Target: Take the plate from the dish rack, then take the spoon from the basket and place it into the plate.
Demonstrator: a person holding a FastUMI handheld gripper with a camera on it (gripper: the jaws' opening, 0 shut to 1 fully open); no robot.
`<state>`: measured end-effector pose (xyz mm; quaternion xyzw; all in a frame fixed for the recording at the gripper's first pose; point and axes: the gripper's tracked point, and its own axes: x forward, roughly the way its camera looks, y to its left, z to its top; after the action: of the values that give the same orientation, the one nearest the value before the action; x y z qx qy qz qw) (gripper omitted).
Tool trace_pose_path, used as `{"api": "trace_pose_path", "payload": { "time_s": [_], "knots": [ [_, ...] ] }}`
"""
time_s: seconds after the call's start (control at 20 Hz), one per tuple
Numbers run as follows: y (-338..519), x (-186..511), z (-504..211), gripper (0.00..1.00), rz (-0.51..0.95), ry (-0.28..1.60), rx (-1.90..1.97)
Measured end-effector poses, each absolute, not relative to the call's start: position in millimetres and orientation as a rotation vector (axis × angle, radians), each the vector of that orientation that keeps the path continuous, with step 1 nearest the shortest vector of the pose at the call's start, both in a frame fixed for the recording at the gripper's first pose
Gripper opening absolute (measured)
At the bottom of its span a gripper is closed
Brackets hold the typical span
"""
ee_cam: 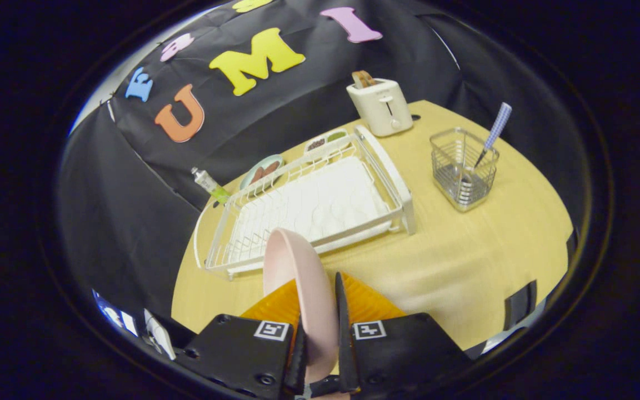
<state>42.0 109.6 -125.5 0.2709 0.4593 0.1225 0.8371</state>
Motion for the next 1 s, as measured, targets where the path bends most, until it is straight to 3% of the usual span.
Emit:
{"api": "trace_pose_path", "payload": {
  "time_s": [0.4, 0.8, 1.0],
  "knots": [
    [117, 39, -158, 0.31, 0.297, 1.02, 0.769],
    [109, 46, -165, 0.41, 0.302, 1.004, 0.758],
    [102, 47, -152, 0.47, 0.315, 0.907, 0.651]
  ]
}}
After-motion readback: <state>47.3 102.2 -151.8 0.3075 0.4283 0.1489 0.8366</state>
